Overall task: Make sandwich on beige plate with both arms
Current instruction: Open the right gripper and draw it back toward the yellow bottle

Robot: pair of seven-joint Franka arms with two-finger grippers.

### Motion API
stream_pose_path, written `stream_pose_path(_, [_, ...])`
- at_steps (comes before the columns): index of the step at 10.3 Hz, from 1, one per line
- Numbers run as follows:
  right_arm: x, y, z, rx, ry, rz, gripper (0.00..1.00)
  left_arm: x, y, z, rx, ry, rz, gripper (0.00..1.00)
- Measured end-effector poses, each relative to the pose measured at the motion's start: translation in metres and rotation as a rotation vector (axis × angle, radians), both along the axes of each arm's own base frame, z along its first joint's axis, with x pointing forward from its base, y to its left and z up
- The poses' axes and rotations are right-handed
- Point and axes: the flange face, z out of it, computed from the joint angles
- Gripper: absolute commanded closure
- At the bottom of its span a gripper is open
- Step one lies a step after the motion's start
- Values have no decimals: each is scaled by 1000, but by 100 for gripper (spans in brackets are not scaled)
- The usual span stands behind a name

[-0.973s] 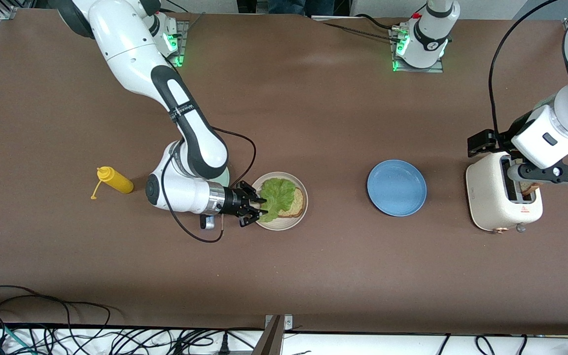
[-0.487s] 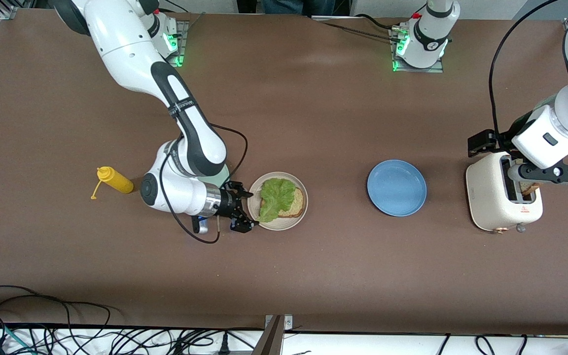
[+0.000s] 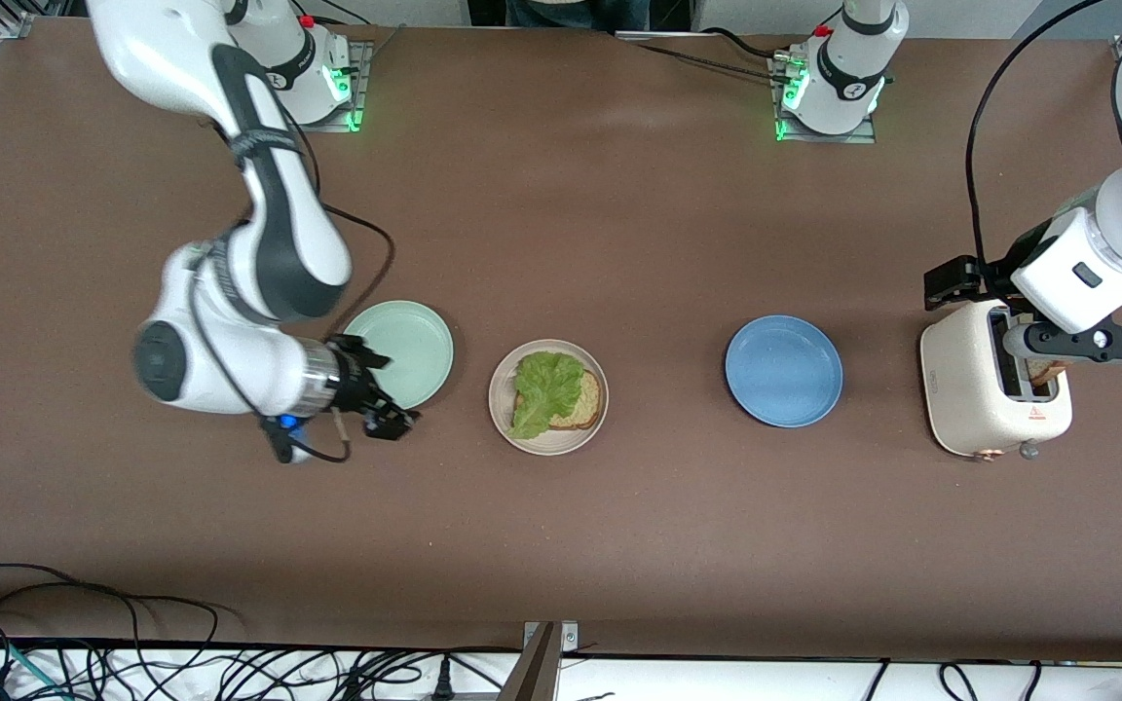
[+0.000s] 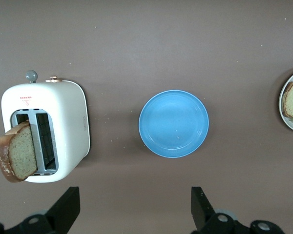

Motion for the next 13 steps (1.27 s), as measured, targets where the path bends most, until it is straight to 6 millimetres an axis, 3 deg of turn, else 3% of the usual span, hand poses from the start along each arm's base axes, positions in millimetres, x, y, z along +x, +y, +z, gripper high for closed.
stream_pose_path(3, [-10,-109,44,22,1,245,0,0,1,0,0,0,-1,0])
stream_pose_path(5, [-18,-175,55,59,-24,428,0,0,1,0,0,0,-1,0])
stream_pose_path(7, [-27,-228,65,96,-76,610,0,0,1,0,0,0,-2,0])
stream_pose_path(9, [-36,-268,66,121,-115,752,0,0,1,0,0,0,-2,0])
stream_pose_path(11, [-42,-295,60,113,-141,904,0,0,1,0,0,0,-2,0])
stream_pose_path(13, [-42,-318,42,102,-226,1099,0,0,1,0,0,0,-2,0])
